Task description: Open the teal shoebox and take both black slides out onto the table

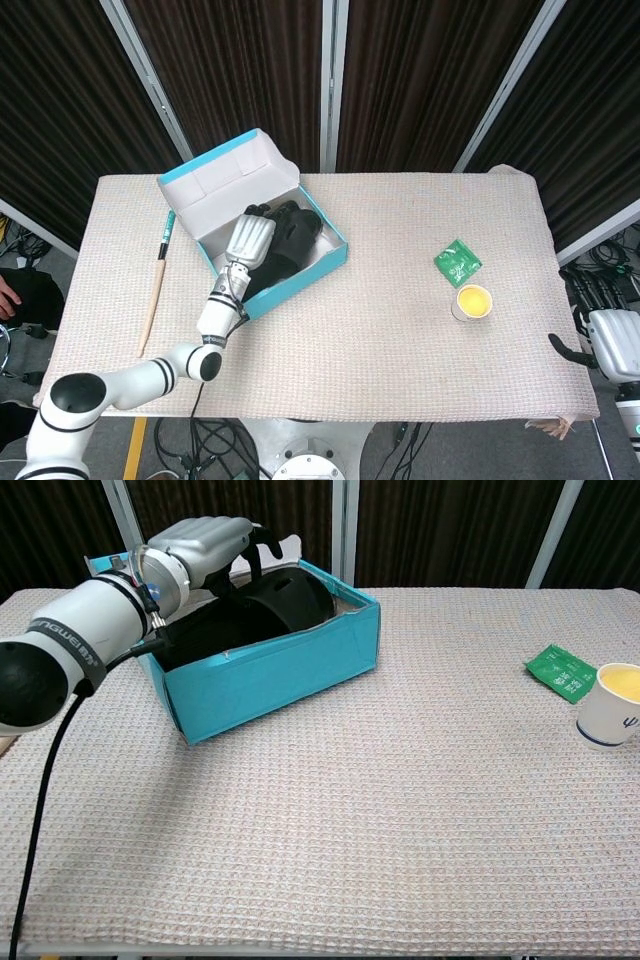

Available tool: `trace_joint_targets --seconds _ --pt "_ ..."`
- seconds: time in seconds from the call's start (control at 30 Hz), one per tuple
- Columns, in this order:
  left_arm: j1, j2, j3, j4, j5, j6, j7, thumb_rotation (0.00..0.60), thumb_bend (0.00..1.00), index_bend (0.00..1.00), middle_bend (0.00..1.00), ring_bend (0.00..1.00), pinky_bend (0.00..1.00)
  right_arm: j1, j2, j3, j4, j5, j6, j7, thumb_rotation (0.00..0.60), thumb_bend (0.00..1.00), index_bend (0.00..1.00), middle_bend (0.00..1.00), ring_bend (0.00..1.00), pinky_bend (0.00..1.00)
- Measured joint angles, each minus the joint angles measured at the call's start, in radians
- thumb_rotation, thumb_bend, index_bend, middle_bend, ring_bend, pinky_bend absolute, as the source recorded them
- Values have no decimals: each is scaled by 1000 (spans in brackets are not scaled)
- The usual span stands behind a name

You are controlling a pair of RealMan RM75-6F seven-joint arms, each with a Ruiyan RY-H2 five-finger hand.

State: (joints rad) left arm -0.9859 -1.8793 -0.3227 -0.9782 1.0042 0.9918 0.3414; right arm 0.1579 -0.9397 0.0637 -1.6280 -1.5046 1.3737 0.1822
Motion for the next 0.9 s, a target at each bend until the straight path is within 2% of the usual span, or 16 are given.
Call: trace_joint_targets --seconds 0.3,0.5,0.73,0.9 --pt "25 35 -28 -27 106 106 -121 600 419 222 418 213 242 2 0 1 -4 -4 0 -4 600 172 49 47 0 0" --pt "49 75 -39 -95 145 151 -185 600 420 222 418 213 240 4 -1 1 -4 -7 1 -5 600 172 49 47 0 0" --pt "91 158 -38 -275 203 190 -257 600 420 222 418 213 236 -2 1 1 -8 -10 14 -5 600 172 48 47 0 0" --pt "118 221 -11 -425 237 189 -273 600 420 222 418 213 234 -5 -1 -2 -9 -14 18 -4 600 172 49 47 0 0"
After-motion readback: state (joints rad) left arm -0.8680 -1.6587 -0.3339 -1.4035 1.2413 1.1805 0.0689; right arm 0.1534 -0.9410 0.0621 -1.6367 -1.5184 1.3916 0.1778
